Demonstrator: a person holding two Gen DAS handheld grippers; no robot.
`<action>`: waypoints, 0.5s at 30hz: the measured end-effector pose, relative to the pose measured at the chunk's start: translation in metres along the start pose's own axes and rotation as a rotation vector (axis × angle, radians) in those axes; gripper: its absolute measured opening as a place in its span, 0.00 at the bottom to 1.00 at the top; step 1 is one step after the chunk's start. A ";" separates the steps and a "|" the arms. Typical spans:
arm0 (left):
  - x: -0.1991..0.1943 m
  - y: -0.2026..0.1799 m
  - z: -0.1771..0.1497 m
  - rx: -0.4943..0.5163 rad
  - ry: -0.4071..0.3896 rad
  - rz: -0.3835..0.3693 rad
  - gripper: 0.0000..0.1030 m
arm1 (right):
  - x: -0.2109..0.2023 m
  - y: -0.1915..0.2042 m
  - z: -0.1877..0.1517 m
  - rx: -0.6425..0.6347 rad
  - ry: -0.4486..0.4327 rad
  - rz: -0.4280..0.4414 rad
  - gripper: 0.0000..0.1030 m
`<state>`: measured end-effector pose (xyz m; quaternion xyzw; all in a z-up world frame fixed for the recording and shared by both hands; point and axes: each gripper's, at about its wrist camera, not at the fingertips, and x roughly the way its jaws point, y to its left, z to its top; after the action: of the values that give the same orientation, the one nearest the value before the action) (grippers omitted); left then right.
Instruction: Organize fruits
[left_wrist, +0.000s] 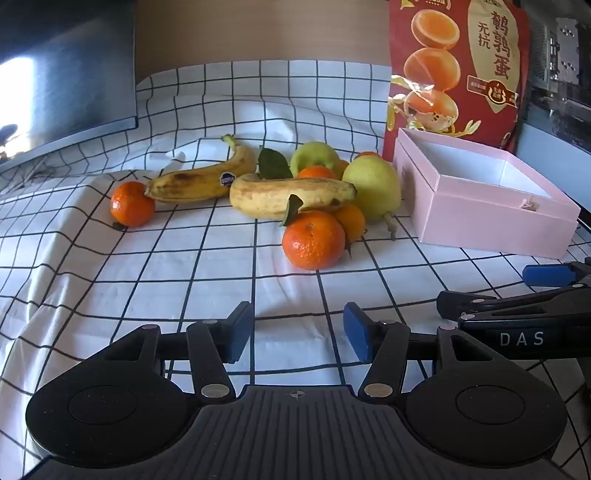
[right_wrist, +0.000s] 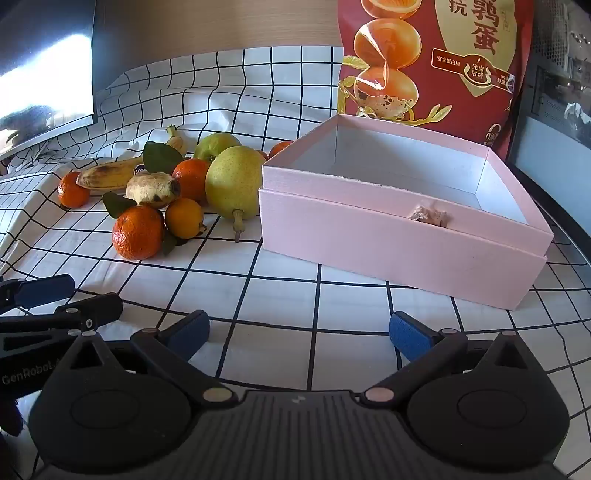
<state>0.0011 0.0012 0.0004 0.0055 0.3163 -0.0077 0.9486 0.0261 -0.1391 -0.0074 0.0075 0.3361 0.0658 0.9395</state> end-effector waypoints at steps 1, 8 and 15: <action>0.001 0.000 0.001 0.000 0.001 -0.001 0.58 | 0.000 0.000 0.000 0.000 0.000 0.000 1.00; 0.000 0.001 0.000 -0.001 -0.008 0.002 0.58 | 0.000 0.000 0.000 0.000 0.001 0.000 1.00; 0.000 0.000 0.000 0.000 -0.008 0.004 0.58 | 0.000 0.000 0.000 0.000 0.000 0.000 1.00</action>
<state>0.0014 0.0016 0.0006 0.0060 0.3123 -0.0060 0.9499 0.0261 -0.1387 -0.0078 0.0076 0.3363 0.0658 0.9394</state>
